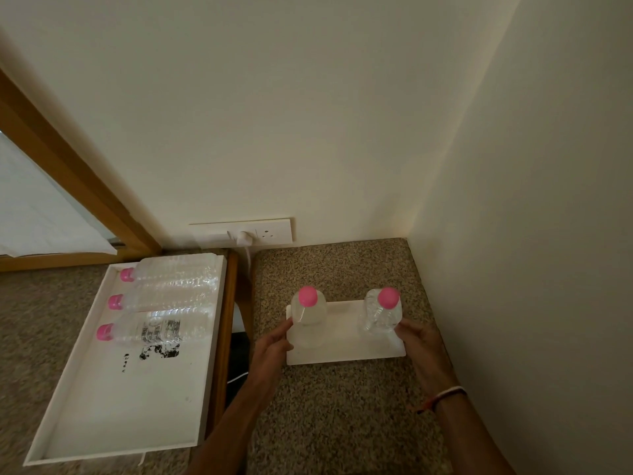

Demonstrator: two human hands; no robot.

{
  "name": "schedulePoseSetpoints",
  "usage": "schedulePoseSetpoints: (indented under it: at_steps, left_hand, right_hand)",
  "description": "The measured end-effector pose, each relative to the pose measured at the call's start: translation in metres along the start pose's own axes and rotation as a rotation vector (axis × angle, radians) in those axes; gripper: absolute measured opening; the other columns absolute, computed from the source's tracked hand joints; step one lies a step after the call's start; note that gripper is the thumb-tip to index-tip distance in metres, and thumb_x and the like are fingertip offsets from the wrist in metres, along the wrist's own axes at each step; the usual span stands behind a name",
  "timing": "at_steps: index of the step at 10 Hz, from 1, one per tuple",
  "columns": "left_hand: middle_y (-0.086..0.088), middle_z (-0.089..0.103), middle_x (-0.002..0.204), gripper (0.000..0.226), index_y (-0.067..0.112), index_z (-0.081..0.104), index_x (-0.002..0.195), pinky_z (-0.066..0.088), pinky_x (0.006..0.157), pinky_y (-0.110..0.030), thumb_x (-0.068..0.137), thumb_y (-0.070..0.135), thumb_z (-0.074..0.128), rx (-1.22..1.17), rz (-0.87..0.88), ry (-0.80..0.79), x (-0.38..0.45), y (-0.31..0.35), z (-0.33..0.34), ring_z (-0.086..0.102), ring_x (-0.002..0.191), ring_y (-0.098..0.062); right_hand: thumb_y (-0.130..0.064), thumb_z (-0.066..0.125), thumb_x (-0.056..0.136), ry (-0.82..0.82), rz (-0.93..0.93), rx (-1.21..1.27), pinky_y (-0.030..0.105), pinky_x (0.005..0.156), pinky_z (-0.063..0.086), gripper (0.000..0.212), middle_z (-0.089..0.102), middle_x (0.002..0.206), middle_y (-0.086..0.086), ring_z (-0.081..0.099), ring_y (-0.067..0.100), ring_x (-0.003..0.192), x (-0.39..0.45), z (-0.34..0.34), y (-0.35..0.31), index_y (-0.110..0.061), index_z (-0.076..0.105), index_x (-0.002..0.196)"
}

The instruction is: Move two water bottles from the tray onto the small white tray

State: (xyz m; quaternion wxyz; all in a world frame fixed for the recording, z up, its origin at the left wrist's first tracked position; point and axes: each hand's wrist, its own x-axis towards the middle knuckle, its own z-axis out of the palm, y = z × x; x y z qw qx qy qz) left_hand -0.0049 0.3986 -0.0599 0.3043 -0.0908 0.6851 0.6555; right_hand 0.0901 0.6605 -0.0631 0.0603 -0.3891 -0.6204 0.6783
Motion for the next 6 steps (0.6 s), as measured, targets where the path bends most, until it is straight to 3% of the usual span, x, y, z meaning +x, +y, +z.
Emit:
schedulePoseSetpoints:
  at_steps: [4, 6]
  left_hand:
    - [-0.021, 0.048, 0.155, 0.057, 0.000, 0.047, 0.145, 0.033, 0.123, -0.058, 0.092, -0.016, 0.035, 0.026, -0.028, 0.019, 0.000, 0.002, 0.002, 0.044, 0.143, -0.036]
    - [-0.015, 0.056, 0.150, 0.048, 0.013, 0.050, 0.146, 0.039, 0.119, -0.059, 0.103, -0.002, 0.034, -0.045, 0.045, -0.045, -0.005, 0.021, -0.005, 0.054, 0.138, -0.032]
  right_hand:
    - [-0.007, 0.061, 0.092, 0.008, 0.016, -0.009, 0.052, 0.108, 0.045, 0.031, 0.068, 0.126, 0.016, 0.061, 0.033, 0.121, -0.003, 0.001, -0.003, -0.002, 0.068, 0.122]
    - [-0.029, 0.070, 0.088, 0.020, 0.032, 0.021, 0.054, 0.094, 0.056, 0.021, 0.076, 0.108, 0.011, 0.071, 0.032, 0.103, -0.003, -0.001, -0.026, -0.018, 0.077, 0.104]
